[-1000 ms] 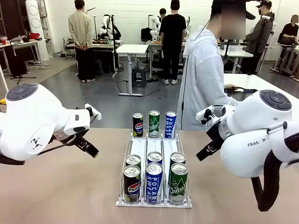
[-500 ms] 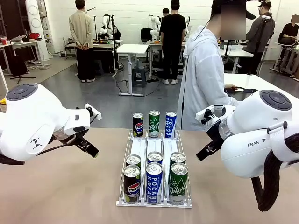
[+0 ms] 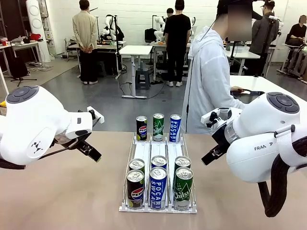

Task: Retrieve and hand over the desired beverage to the person.
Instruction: Pick up a can of the same type that the person held from the Automatic Can Dispenser.

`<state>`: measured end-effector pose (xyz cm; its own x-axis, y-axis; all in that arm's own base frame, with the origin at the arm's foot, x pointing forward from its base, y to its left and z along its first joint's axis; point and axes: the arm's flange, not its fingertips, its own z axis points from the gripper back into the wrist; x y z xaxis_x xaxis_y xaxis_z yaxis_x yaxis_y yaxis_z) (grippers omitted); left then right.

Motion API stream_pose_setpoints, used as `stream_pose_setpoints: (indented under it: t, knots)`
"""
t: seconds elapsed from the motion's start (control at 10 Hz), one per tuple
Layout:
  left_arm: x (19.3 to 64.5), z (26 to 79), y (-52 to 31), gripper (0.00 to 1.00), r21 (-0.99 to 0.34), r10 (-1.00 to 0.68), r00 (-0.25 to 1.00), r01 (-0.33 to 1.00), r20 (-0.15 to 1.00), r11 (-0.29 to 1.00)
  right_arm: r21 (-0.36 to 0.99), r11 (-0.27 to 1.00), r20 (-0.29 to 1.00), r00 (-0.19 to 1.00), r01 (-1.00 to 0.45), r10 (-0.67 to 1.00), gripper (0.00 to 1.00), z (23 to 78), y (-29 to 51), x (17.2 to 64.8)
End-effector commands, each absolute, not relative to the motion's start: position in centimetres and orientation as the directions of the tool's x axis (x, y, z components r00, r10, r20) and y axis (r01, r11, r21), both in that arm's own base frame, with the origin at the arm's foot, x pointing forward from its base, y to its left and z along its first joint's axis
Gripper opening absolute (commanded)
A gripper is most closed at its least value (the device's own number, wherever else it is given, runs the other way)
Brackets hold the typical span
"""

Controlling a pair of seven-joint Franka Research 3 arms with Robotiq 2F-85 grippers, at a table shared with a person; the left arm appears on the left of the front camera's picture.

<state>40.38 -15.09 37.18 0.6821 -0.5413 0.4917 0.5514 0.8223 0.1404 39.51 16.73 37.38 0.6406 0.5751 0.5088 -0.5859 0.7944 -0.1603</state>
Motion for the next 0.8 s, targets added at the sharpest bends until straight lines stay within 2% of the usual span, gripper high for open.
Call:
stream_pose_setpoints:
  t: [0.0,0.5,0.7]
  knots:
    - [40.4,37.2,-15.1,1.0,0.14,-0.541,0.682,0.551,0.492,0.823,-0.16,0.795,0.509,0.641,-0.586,0.575,1.0,37.4,16.7,39.5]
    - [40.4,37.2,-15.1,1.0,0.14,-0.541,0.682,0.551,0.492,0.822,-0.16,0.794,0.509,0.641,-0.586,0.575,1.0,37.4,16.7,39.5]
    - [39.5,44.2,-16.0,1.0,0.193,-0.589,0.642,0.58,0.491,0.792,-0.255,0.802,0.59,0.571,-0.539,0.571,1.0,44.4,17.1,35.2]
